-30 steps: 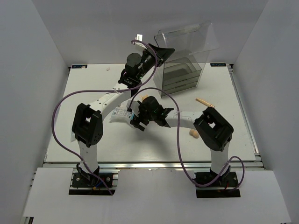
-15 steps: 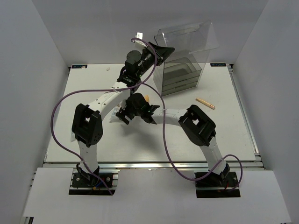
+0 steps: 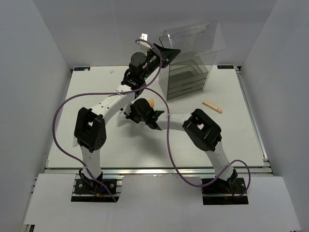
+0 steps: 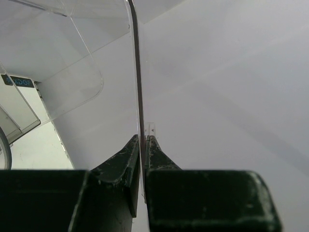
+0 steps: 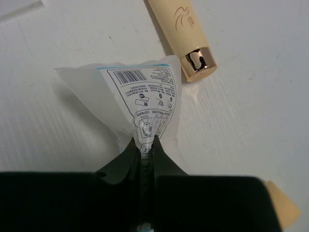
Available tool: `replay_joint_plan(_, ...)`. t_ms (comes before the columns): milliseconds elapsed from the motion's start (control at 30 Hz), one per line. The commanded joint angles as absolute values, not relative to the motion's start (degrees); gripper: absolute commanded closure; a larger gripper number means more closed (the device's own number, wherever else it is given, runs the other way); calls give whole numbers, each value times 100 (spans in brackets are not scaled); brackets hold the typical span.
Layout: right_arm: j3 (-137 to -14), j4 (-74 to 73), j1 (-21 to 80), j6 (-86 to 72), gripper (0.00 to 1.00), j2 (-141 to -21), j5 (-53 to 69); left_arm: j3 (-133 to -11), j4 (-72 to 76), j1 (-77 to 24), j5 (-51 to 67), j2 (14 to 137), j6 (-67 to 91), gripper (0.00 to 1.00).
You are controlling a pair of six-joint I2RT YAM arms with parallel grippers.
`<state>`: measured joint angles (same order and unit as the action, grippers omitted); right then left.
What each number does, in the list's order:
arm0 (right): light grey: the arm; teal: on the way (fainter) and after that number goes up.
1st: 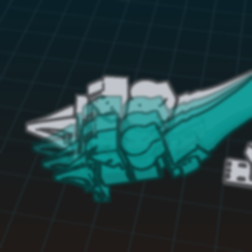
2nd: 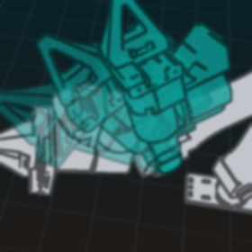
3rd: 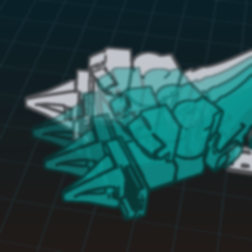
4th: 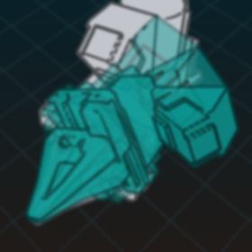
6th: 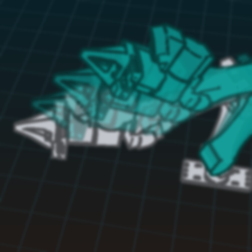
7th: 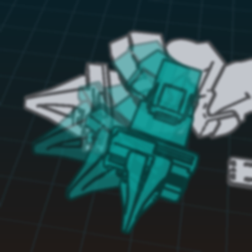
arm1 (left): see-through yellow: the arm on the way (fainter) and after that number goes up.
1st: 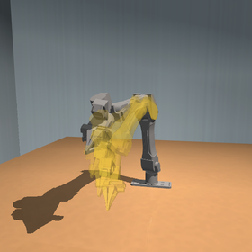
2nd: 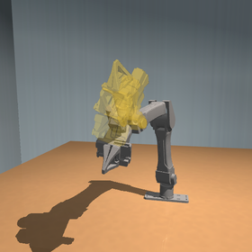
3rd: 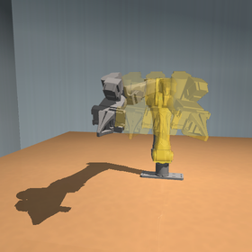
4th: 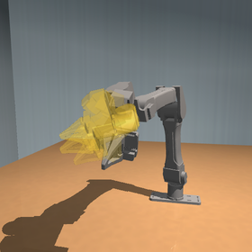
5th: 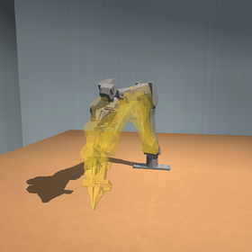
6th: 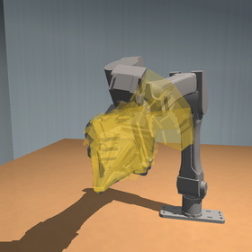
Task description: Organize the makeup
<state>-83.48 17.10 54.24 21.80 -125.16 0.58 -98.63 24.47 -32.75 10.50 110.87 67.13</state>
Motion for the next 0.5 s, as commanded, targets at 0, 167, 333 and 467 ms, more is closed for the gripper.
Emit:
replay_joint_plan(0,-8454,1487,5362,2364,100,-12340,-63,-9949,2733,-3208,984,10521,6680,82)
replay_joint_plan(167,-7746,1546,5072,2346,100,-11132,938,-9984,2786,-3199,958,10520,6653,81)
replay_joint_plan(333,-5928,1978,4633,3162,100,-9381,2617,-9984,2970,-3173,958,10556,6750,82)
replay_joint_plan(467,-5214,1321,4141,4102,100,-7827,2990,-9976,3111,-3147,1002,10608,6829,81)
